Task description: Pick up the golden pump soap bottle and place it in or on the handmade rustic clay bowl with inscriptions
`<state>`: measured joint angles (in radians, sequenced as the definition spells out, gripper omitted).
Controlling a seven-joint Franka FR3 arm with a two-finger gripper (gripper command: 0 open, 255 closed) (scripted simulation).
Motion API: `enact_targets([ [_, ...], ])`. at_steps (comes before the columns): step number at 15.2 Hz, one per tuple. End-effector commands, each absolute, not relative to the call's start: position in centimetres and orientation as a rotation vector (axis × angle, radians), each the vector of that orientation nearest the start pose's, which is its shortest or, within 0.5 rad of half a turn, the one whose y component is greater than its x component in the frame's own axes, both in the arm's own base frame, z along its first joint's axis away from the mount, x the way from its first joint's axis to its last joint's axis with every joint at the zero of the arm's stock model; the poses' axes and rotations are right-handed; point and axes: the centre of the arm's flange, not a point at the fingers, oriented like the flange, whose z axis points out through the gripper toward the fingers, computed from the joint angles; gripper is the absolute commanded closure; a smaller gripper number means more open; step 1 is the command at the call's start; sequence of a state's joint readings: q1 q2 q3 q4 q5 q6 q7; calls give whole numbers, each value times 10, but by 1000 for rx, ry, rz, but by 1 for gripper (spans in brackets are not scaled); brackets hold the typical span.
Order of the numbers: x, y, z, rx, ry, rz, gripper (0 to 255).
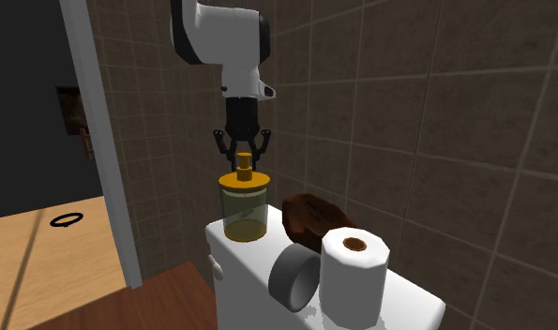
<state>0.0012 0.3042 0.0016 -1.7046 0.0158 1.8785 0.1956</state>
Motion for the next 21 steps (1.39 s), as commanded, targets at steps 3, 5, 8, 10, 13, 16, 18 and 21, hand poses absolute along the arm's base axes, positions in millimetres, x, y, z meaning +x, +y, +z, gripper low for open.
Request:
enact_targets([
  [3,629,3,415,-3117,311,205,255],
  [5,629,3,426,-3117,311,205,255],
  [8,630,3,441,-3117,311,205,255],
  [10,629,3,452,-3117,311,205,255],
  [13,630,3,468,-3117,311,205,255],
  [16,630,3,484,-3117,311,205,255],
  [18,630,3,494,-3117,311,205,255],
  [21,630,3,510,-3117,311,205,255],
])
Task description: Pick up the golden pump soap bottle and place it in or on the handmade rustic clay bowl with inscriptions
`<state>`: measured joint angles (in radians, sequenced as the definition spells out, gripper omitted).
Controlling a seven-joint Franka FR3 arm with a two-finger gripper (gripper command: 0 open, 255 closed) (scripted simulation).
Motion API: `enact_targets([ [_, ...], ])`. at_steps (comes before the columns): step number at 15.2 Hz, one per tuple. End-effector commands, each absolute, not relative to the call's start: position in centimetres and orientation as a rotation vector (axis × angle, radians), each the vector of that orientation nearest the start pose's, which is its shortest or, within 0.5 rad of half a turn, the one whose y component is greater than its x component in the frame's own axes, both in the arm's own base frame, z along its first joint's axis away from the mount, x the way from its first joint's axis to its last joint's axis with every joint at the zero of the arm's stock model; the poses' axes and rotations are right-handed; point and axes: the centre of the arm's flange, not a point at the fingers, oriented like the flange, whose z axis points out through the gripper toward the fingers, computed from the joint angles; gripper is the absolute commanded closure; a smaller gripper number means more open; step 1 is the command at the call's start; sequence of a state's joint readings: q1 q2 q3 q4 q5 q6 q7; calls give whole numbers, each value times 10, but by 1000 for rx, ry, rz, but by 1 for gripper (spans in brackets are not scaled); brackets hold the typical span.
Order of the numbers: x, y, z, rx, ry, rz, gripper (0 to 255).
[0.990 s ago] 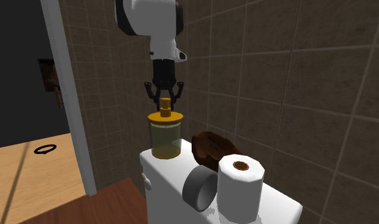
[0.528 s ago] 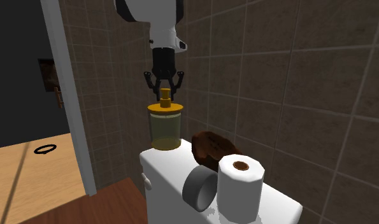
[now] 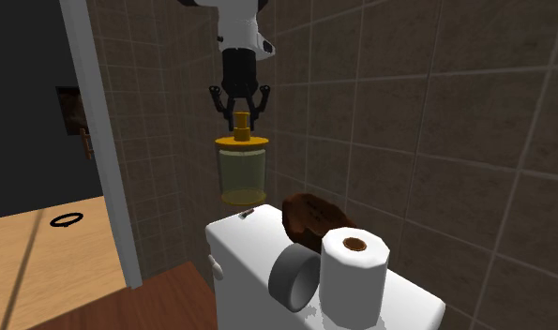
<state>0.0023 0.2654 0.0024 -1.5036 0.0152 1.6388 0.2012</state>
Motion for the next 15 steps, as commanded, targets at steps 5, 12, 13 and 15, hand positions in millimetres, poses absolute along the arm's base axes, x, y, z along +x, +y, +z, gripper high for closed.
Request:
enact_targets([
  [5,630,3,536,-3117,311,205,255],
  [12,630,3,573,-3117,311,205,255],
  [13,630,3,576,-3117,311,205,255],
  [15,616,-17,586,-3117,311,205,255],
])
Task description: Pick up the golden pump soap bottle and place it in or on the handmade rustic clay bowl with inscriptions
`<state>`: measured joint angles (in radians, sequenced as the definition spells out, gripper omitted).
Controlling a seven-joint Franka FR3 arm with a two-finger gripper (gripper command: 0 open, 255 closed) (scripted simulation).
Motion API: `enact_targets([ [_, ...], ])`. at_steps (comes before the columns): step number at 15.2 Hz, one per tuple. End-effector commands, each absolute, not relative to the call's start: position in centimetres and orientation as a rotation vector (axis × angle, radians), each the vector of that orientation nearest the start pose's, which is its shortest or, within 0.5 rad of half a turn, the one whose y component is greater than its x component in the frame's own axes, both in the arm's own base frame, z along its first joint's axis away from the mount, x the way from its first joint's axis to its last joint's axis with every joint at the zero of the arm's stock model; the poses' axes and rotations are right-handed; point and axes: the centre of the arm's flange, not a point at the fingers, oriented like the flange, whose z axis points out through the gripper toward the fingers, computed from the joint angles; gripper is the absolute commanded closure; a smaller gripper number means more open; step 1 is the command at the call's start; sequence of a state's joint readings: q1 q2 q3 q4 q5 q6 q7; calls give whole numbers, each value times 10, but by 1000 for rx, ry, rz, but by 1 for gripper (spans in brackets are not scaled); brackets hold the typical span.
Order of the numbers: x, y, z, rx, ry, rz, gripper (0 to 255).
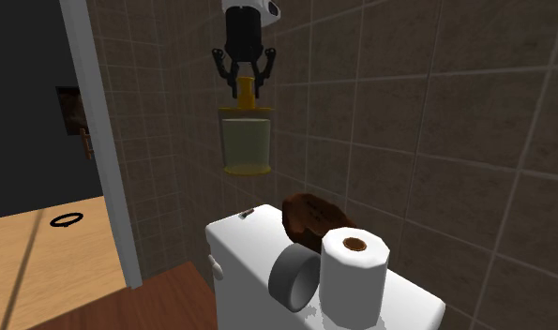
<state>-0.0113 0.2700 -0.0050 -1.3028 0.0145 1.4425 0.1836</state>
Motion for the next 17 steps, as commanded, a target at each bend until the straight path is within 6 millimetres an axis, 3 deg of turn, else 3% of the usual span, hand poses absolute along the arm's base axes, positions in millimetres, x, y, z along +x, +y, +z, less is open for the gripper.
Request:
enact_targets([
  [1,609,-27,592,-3117,311,205,255],
  [13,526,-147,656,-3117,311,205,255],
  [17,526,-147,635,-3117,311,205,255],
])
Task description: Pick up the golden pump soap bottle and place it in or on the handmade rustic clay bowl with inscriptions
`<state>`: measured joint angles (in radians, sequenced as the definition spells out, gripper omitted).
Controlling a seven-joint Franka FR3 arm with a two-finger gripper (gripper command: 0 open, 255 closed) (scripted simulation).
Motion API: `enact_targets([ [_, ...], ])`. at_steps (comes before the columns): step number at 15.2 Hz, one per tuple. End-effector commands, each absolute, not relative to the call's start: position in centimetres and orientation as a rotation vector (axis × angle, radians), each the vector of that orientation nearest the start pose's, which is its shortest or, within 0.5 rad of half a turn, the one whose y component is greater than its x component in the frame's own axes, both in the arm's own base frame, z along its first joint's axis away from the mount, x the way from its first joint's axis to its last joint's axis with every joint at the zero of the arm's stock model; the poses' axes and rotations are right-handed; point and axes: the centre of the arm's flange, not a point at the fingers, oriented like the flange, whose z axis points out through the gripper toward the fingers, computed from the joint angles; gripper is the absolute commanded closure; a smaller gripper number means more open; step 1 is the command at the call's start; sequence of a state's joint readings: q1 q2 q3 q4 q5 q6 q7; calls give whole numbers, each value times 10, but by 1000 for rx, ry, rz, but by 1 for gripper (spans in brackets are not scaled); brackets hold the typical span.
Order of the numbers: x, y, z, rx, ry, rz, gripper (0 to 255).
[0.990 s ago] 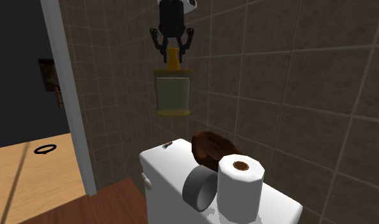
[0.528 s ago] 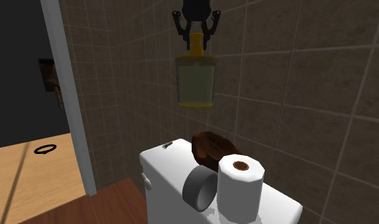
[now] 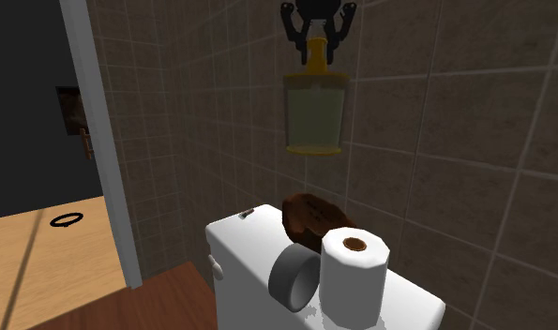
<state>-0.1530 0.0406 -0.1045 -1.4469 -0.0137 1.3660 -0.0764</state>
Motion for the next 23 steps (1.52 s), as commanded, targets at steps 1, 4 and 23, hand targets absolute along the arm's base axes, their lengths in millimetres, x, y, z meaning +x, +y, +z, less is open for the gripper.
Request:
enact_targets([
  [1,526,-147,630,-3117,311,205,255],
  [4,526,-147,614,-3117,311,205,255],
  [23,526,-147,514,-3117,311,205,255],
])
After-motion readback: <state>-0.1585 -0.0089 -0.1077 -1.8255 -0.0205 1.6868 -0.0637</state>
